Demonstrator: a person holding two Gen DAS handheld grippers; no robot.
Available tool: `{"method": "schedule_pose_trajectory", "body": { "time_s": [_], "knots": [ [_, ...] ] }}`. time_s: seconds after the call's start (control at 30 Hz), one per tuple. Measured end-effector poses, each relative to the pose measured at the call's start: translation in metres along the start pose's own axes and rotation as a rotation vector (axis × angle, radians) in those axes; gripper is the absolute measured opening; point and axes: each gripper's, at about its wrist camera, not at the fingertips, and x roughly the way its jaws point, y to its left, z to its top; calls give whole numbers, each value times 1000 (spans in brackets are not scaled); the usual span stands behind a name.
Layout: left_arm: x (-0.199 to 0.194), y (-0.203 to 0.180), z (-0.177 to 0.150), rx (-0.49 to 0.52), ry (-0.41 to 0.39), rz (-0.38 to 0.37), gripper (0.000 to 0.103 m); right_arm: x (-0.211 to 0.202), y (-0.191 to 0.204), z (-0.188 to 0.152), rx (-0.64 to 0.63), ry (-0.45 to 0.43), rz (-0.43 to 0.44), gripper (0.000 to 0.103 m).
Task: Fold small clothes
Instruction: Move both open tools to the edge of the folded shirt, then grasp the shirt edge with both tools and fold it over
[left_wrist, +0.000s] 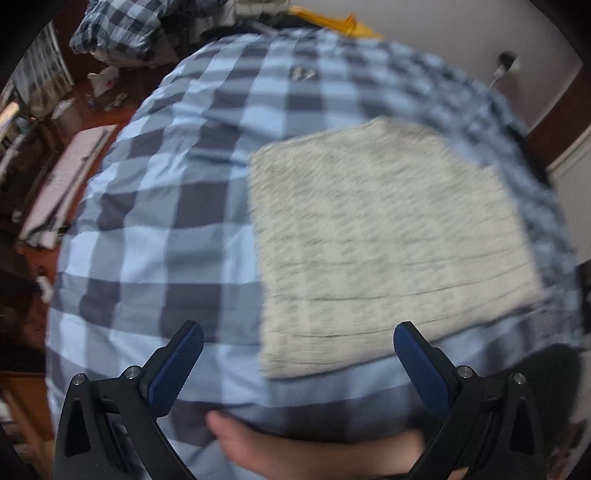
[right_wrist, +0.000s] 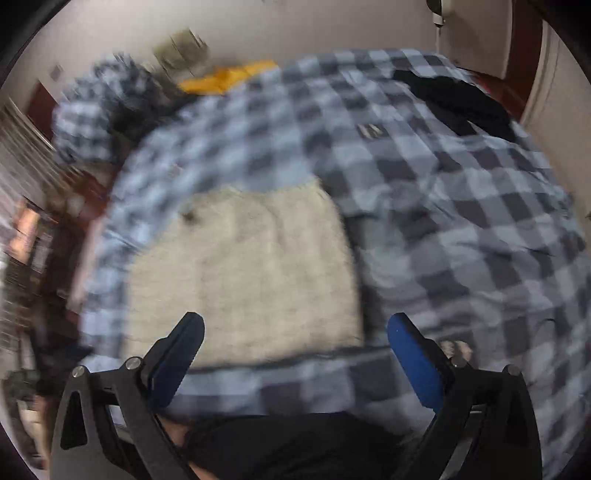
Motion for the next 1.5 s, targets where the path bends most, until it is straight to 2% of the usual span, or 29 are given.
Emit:
{"method": "schedule_pose_trajectory", "body": {
  "time_s": [0.03,0.1,0.17,0.27,0.33,0.43,0.5,0.57,0.67,0.8,0.97,1.03,1.07,1.1,1.17,1.2,1.27,1.3,1.33,1.43,1.5],
  "knots": [
    [11,4,-1,-8,4,43,103,19,0,0,-8,46,-21,98],
    [40,14,-3,-32,68,102,99,44,-4,1,2,95,-30,98],
    [49,22,-4,-58,101,70,98,61,-13,4,32,111,-68,98],
    [51,25,-4,-57,103,73,99,95,-37,13,73,174,-111,98],
    [53,17,-6,-24,120,82,99,112,-53,12,113,227,-79,98],
    [71,8,-9,24,198,100,99,148,-79,9,175,354,-13,98],
    [75,6,-11,28,221,83,99,168,-86,5,172,431,7,98],
    [83,6,-11,15,247,29,100,188,-89,0,145,491,20,98],
    [92,7,-12,-4,287,-14,100,201,-88,-6,135,528,51,98],
    [104,13,-18,-38,342,-67,100,214,-78,-7,132,558,179,98],
    [109,19,-22,-60,334,-90,98,228,-62,2,80,539,159,98],
    [114,20,-21,-63,339,-108,98,231,-54,6,69,535,178,98],
    [117,19,-19,-58,347,-117,89,233,-50,6,55,533,171,96],
    [120,18,-18,-53,361,-142,69,234,-46,8,41,533,161,93],
    [129,21,-15,-64,382,-153,60,233,-34,4,20,540,170,62],
    [131,23,-16,-71,385,-167,54,230,-30,4,11,530,158,61],
    [130,32,-17,-96,382,-198,46,224,-24,4,-7,508,159,46],
    [127,37,-17,-117,371,-216,33,220,-22,4,-5,498,164,44],
    [123,45,-16,-143,353,-226,27,217,-22,4,0,489,174,39],
    [105,71,-14,-242,273,-337,16,205,-25,6,16,448,218,33],
    [93,78,-16,-253,234,-385,13,193,-28,7,36,413,253,31]
  ]
}}
